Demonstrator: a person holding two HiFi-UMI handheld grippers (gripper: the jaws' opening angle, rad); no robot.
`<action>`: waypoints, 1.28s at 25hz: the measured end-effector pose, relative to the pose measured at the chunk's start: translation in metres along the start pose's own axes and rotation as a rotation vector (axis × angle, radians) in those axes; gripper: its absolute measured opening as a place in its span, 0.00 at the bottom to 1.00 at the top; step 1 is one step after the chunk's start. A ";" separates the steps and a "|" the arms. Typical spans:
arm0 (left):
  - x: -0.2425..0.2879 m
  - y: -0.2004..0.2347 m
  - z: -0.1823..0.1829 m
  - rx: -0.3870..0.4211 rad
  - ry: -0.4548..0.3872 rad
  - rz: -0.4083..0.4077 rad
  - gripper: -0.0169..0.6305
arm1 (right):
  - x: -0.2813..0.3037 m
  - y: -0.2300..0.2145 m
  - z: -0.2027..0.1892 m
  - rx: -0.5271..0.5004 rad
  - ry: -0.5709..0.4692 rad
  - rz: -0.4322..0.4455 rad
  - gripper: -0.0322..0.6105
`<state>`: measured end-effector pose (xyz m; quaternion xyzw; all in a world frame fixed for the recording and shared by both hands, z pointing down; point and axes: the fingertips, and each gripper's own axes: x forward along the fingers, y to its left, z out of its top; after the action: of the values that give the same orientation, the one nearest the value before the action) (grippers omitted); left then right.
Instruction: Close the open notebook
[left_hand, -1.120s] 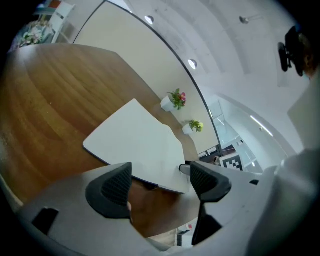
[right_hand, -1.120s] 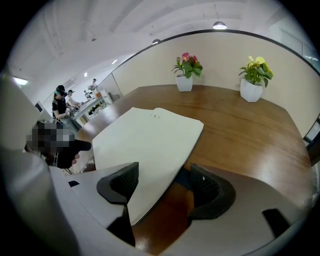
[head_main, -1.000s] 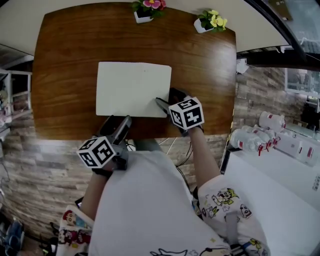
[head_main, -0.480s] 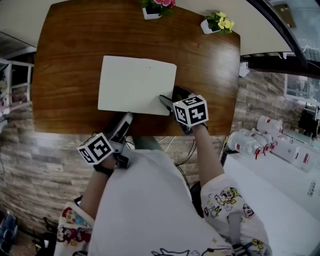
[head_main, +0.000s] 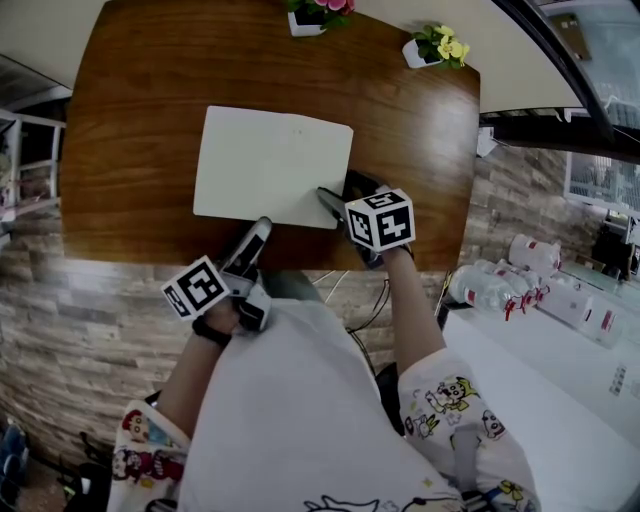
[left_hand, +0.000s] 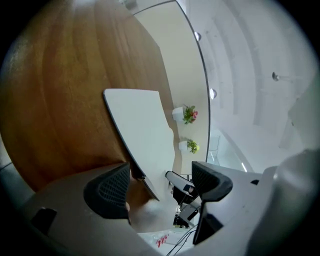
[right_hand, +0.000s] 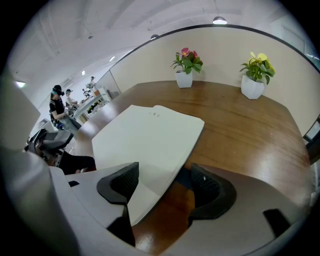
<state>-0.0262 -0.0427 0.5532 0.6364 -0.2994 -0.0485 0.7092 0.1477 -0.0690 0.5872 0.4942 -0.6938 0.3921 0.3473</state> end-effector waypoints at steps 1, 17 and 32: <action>0.001 -0.001 0.002 -0.009 -0.009 -0.008 0.58 | 0.000 0.000 0.000 0.002 -0.002 -0.002 0.53; 0.001 -0.001 0.020 -0.052 -0.073 -0.019 0.58 | 0.001 -0.001 0.000 -0.008 0.002 0.012 0.53; -0.029 0.001 0.065 0.054 -0.188 0.005 0.58 | -0.001 -0.003 -0.001 -0.003 -0.001 0.010 0.53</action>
<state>-0.0819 -0.0864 0.5440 0.6470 -0.3675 -0.0984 0.6608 0.1510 -0.0684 0.5872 0.4905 -0.6968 0.3927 0.3459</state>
